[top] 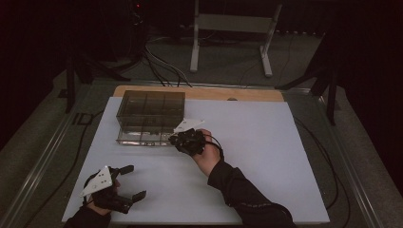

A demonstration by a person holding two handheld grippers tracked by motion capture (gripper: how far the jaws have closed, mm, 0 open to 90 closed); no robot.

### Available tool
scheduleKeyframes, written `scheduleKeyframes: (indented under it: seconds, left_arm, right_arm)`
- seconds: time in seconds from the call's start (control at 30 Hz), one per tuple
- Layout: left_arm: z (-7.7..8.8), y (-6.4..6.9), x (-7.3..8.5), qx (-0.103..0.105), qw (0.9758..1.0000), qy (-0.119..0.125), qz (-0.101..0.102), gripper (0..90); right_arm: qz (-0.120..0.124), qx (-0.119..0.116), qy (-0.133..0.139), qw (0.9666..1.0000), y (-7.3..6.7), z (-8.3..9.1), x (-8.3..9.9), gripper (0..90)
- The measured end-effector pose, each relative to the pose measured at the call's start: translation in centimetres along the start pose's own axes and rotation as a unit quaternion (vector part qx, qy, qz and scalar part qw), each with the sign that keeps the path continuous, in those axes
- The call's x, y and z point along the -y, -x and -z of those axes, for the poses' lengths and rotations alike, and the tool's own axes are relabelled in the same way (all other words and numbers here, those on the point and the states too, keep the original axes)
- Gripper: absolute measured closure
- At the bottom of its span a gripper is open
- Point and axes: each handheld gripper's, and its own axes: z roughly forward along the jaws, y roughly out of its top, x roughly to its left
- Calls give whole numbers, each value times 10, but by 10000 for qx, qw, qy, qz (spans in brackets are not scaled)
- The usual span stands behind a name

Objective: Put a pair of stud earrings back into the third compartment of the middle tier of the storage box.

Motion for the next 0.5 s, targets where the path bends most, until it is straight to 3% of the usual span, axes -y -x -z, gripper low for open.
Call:
scheduleKeyframes:
  seconds: [0.5]
  left_arm:
    - [1,-1,0,-6,10000,-8,-3,6]
  right_arm:
    - [-93,-33,-119,9999,10,-20,-22,870]
